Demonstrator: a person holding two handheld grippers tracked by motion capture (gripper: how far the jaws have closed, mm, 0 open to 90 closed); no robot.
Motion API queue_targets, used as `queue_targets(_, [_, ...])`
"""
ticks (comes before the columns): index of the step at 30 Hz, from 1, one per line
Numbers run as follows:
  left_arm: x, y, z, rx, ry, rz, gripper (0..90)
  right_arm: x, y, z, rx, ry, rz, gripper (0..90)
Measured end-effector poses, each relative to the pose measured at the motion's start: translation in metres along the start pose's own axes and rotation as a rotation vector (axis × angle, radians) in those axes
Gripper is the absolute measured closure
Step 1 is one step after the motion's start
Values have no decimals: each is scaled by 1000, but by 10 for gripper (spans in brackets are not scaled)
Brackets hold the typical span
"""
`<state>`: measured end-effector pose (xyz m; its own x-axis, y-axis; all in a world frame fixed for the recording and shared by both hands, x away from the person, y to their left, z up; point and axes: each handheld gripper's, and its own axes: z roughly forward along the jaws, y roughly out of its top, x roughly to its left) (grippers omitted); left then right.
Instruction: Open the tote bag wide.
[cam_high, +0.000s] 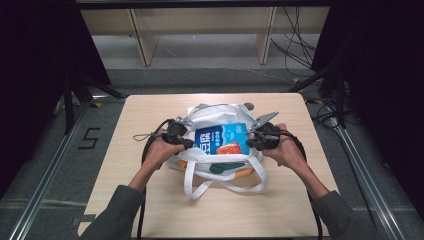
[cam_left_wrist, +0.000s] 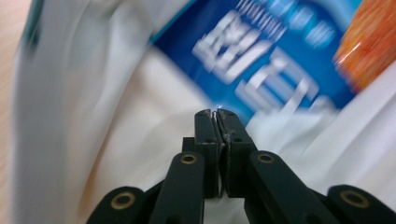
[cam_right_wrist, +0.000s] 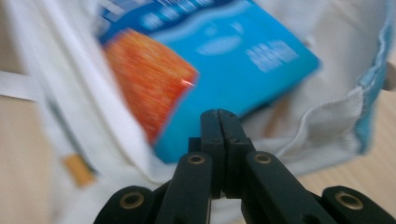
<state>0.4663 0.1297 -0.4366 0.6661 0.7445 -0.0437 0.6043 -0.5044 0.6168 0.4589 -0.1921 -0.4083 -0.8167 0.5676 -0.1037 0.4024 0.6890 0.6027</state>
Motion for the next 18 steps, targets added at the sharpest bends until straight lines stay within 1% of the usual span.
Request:
queue_targets(1, [3, -7, -2, -4, 6, -2, 880, -4, -3, 4, 5, -53, -11, 900])
queue_targets(2, [7, -14, -3, -14, -4, -12, 892, -8, -6, 7, 31, -78, -22, 900])
queue_targets(3, [13, -19, -4, -54, -31, -35, 893, -12, -10, 11, 87, -107, -20, 900])
queue_targets(4, [15, -22, -3, -76, -48, -64, 894, -16, -18, 19, 115, -106, -3, 900])
queue_targets(5, [17, -23, -3, -82, -57, -69, 895, -20, -24, 25, 108, -91, 10, 900])
queue_targets(6, [13, -21, -3, -67, -32, -42, 894, -25, -32, 25, 63, -71, 54, 900])
queue_targets(7, [11, -18, -4, -48, -17, -6, 894, -25, -32, 25, 63, -71, 54, 900])
queue_targets(8, [7, -15, -6, -48, 4, 2, 894, -24, -31, 23, 78, -69, 54, 900])
queue_targets(9, [6, -13, -9, -75, -1, -13, 893, -23, -30, 20, 70, -81, 25, 900])
queue_targets(10, [6, -10, -12, -101, -24, -27, 889, -21, -27, 17, 82, -80, 37, 900])
queue_targets(11, [6, -6, -14, -126, -17, -28, 882, -23, -25, 17, 33, -83, 12, 900])
queue_targets(12, [8, -2, -16, -140, -5, -26, 876, -24, -21, 14, 19, -73, 46, 900])
queue_targets(13, [11, 3, -17, -157, 2, -43, 870, -27, -17, 11, -1, -62, 63, 900])
queue_targets(14, [15, 7, -18, -173, 12, -49, 861, -29, -12, 9, -22, -66, 70, 900])
queue_targets(15, [21, 12, -17, -210, 15, -77, 860, -31, -8, 8, -54, -60, 74, 900])
queue_targets(16, [26, 17, -17, -204, 19, -87, 861, -36, -1, 5, -80, -69, 83, 900])
queue_targets(17, [32, 21, -14, -197, 47, -100, 861, -41, 3, 5, -90, -90, 90, 900])
queue_targets(18, [37, 23, -11, -168, 78, -106, 862, -47, 6, 7, -86, -119, 94, 900])
